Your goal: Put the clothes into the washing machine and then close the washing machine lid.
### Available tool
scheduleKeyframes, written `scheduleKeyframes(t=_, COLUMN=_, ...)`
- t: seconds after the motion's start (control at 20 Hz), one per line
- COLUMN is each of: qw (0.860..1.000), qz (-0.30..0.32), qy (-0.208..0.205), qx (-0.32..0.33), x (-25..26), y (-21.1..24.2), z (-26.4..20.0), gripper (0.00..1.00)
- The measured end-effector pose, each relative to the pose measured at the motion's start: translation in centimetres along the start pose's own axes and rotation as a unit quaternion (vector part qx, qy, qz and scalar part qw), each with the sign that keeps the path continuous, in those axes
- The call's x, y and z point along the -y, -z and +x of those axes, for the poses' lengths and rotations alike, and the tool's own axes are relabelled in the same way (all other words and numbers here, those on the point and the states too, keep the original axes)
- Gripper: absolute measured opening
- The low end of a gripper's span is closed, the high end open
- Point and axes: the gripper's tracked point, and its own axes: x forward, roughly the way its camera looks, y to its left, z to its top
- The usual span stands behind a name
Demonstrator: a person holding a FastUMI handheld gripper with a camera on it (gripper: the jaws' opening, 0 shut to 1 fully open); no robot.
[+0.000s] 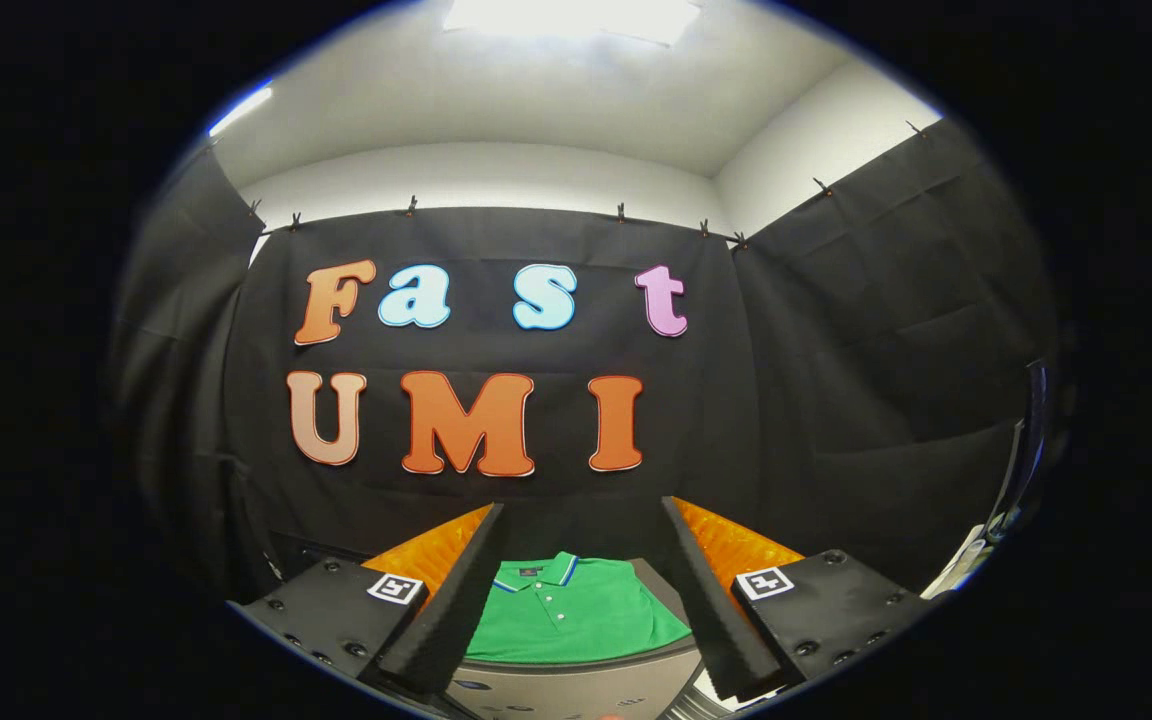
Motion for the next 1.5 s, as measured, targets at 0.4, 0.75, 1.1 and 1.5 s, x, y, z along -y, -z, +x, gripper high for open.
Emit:
scheduleKeyframes(t=0.4, qw=0.993, qz=-0.015, qy=-0.046, qx=-0.106, x=-1.8, y=3.7, z=9.3, gripper=0.98)
scheduleKeyframes(t=0.75, qw=0.965, qz=-0.044, qy=-0.075, qx=-0.247, x=-3.5, y=12.2, z=18.6, gripper=0.99)
scheduleKeyframes(t=1.1, qw=0.902, qz=-0.030, qy=-0.100, qx=-0.420, x=-4.6, y=23.5, z=21.2, gripper=0.99)
scheduleKeyframes(t=1.5, qw=0.811, qz=-0.053, qy=-0.096, qx=-0.575, x=-2.6, y=30.8, z=19.7, gripper=0.99)
